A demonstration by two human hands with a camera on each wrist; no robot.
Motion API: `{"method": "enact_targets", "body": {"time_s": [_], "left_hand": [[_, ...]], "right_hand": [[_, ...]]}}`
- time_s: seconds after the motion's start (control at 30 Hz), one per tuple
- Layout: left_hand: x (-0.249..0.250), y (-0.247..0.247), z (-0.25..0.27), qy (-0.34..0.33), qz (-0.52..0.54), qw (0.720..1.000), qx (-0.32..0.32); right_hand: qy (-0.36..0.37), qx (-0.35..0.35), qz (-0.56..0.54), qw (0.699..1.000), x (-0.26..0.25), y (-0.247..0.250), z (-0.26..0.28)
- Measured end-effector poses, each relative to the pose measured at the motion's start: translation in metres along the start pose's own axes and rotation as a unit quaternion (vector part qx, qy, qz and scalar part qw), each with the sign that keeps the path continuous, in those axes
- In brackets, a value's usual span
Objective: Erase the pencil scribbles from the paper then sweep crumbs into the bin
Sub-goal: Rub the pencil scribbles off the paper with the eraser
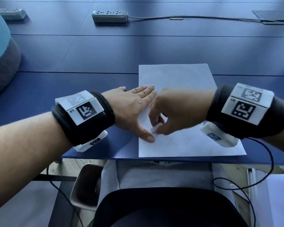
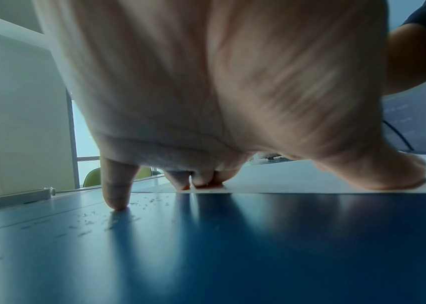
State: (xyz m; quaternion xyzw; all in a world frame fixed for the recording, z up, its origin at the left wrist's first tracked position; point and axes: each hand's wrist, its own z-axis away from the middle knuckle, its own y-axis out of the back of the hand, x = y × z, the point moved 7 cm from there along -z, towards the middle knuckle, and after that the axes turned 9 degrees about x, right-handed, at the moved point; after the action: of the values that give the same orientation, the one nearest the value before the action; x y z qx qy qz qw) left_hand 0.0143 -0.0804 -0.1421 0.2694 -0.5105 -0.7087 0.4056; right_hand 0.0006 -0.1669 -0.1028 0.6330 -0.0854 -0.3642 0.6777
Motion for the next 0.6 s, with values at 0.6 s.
{"method": "enact_targets", "body": {"time_s": [0.6], "left_hand": [[0.005, 0.003, 0.002, 0.012, -0.015, 1.0, -0.017]], "right_hand": [[-0.03, 0.057, 0.001, 0.998, 0.016, 0.009, 0.006]]}}
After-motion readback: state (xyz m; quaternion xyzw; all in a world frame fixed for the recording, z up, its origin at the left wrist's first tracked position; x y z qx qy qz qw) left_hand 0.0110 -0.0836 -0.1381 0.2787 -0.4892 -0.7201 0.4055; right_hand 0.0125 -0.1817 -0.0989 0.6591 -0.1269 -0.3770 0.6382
